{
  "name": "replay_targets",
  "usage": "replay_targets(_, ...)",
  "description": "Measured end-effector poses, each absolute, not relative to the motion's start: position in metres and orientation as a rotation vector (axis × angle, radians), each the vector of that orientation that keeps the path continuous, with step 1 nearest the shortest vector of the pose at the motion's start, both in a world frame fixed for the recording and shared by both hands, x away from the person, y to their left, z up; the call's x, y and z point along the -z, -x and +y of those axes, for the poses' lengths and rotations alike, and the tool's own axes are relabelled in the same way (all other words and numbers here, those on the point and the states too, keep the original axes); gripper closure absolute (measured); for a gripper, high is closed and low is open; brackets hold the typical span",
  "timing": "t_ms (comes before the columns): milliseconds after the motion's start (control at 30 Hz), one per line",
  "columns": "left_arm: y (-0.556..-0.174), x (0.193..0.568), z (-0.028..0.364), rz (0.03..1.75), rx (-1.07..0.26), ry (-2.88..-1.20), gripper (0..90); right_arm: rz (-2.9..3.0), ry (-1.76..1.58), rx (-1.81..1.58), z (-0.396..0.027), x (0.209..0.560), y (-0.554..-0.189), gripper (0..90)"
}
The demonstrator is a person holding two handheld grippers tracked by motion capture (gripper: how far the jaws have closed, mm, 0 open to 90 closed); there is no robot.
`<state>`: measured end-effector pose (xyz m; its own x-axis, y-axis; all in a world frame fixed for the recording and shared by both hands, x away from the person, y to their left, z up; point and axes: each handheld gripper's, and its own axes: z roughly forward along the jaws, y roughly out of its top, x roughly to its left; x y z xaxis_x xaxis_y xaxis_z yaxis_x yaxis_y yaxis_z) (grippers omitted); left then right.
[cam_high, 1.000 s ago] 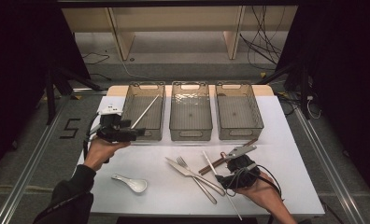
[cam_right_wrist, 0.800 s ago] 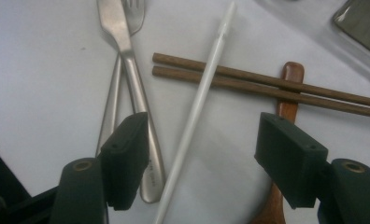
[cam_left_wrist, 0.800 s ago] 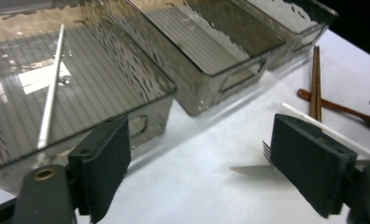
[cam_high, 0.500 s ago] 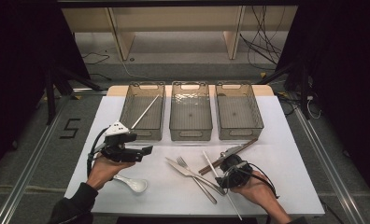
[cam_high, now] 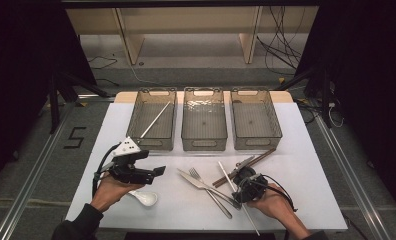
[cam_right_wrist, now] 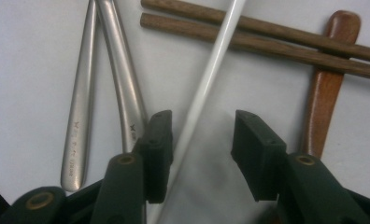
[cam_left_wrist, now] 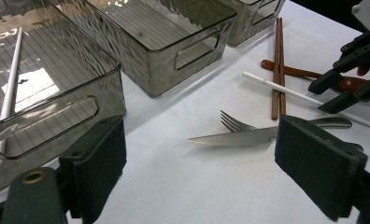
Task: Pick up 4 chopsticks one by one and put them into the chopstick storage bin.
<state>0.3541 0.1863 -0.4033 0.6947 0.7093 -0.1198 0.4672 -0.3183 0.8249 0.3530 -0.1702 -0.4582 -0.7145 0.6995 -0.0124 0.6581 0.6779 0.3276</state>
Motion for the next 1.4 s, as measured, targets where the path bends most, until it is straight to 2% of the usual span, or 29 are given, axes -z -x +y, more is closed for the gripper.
replay_targets(567,-0.352,0.409,0.185,0.883,-0.314,-2.009,16.4,2.801,-1.075,-0.390,-0.159,0.458,-0.355,83.9)
replay_targets(933,-0.351,0.411,0.182,0.856,-0.325,-2.041,16.5,2.789,-1.074,-0.390,-0.157,0.456,-0.353,85.6)
replay_targets(1267,-0.347,0.408,0.173,0.809,-0.308,-2.076,16.5,2.807,-0.922,-0.490,-0.148,0.434,-0.338,85.8)
replay_targets(1400,-0.345,0.407,0.165,0.751,-0.328,-2.143,16.5,2.801,-0.846,-0.544,-0.144,0.424,-0.333,85.8)
